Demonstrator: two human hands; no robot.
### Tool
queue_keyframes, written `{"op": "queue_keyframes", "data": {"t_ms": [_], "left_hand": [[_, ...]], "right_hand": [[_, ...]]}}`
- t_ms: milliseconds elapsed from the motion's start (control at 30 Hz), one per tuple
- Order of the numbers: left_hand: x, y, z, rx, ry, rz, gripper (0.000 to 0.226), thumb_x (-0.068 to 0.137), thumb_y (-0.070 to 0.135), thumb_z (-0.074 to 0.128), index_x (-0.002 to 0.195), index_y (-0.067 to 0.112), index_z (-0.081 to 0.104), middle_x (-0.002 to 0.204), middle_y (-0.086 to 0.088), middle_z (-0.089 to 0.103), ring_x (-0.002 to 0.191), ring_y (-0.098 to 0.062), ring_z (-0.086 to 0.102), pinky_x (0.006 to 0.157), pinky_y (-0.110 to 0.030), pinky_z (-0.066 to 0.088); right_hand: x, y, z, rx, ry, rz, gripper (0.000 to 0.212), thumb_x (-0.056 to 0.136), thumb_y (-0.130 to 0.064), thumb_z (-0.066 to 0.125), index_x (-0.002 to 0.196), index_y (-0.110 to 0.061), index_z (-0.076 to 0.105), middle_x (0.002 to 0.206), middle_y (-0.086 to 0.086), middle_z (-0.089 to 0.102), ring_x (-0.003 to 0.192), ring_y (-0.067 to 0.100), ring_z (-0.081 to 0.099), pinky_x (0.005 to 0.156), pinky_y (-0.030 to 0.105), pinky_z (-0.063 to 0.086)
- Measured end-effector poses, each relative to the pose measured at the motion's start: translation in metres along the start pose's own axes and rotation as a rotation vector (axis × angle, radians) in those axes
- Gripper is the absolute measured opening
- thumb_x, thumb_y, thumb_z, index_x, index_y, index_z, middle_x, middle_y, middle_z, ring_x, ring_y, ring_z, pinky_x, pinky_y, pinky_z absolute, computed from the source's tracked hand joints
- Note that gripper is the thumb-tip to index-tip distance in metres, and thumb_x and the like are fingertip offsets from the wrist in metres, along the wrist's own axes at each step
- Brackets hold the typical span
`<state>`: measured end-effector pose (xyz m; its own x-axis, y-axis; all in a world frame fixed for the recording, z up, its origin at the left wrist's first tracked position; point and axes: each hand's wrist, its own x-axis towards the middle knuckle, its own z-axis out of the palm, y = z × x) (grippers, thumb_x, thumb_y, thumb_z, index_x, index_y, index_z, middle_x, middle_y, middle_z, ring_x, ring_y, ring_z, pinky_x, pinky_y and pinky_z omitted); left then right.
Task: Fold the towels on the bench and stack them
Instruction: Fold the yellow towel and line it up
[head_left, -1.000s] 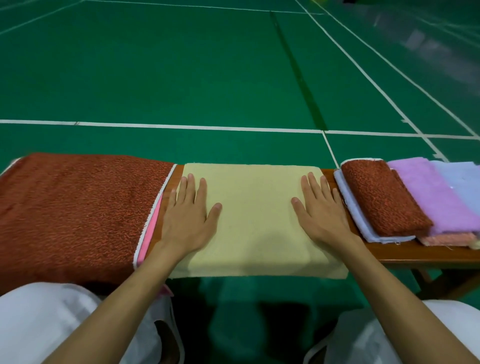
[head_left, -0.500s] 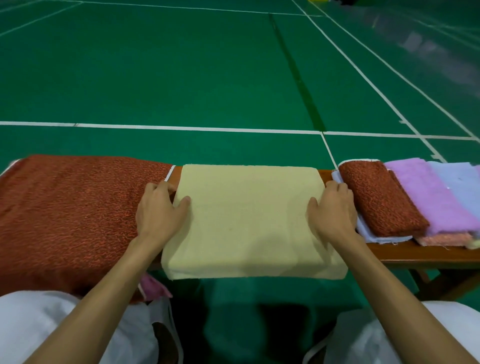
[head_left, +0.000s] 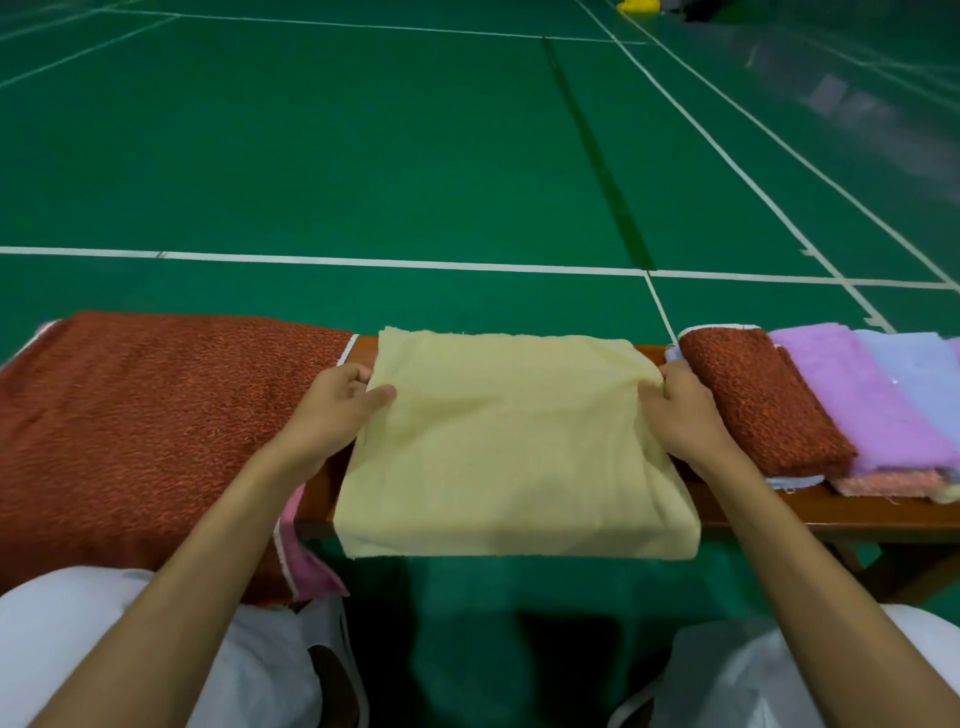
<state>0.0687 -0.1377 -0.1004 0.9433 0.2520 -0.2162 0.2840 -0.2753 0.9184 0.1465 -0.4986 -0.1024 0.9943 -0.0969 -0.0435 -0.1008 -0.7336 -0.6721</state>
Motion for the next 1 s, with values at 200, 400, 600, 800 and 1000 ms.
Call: {"op": "queue_keyframes", "data": {"t_ms": [200,400,600,800,1000], "left_hand": [[-0.012,-0.001,-0.011,-0.242,-0.063,-0.039,0.055,0.094,0.006,0.071,0.143,0.026,0.055,0.126,0.004,0.069,0.102,-0.014,0.074,0.071,-0.023,0.061],[-0.025,0.008,-0.035,-0.171,-0.161,-0.01,0.038,0.094,0.0,0.067,0.129,0.016,0.07,0.11,-0.009,0.078,0.105,-0.023,0.075,0.084,-0.026,0.061],[-0.038,0.028,-0.054,0.16,-0.13,0.054,0.02,0.092,0.006,0.072,0.111,0.011,0.074,0.088,-0.006,0.08,0.088,-0.013,0.077,0.071,-0.017,0.057],[-0.029,0.046,-0.054,0.397,-0.029,0.118,0.008,0.081,0.018,0.086,0.086,0.015,0.08,0.072,-0.003,0.077,0.071,-0.022,0.076,0.073,-0.036,0.058],[0.003,0.059,-0.038,0.095,0.193,0.248,0.011,0.094,0.015,0.075,0.095,0.005,0.073,0.058,-0.01,0.07,0.043,-0.014,0.06,0.046,-0.022,0.049]], "right_hand": [[-0.02,0.0,-0.018,0.595,-0.125,0.03,0.038,0.096,0.004,0.064,0.126,-0.016,0.055,0.099,0.012,0.072,0.07,0.016,0.073,0.061,0.029,0.059],[-0.036,-0.005,-0.045,0.581,-0.236,-0.105,0.035,0.083,-0.016,0.083,0.116,-0.013,0.075,0.1,0.016,0.078,0.091,0.035,0.073,0.086,0.055,0.054],[-0.037,-0.016,-0.087,0.229,-0.307,-0.186,0.026,0.089,-0.002,0.074,0.113,-0.011,0.075,0.093,-0.002,0.08,0.089,0.009,0.076,0.081,0.025,0.062],[-0.019,-0.035,-0.097,-0.239,-0.209,-0.249,0.011,0.083,-0.013,0.085,0.09,-0.021,0.083,0.062,-0.007,0.073,0.063,0.024,0.069,0.061,0.037,0.056],[0.004,-0.05,-0.087,-0.034,0.124,-0.248,0.004,0.088,-0.019,0.076,0.088,-0.021,0.078,0.058,0.003,0.07,0.054,0.013,0.067,0.06,0.033,0.056]]}}
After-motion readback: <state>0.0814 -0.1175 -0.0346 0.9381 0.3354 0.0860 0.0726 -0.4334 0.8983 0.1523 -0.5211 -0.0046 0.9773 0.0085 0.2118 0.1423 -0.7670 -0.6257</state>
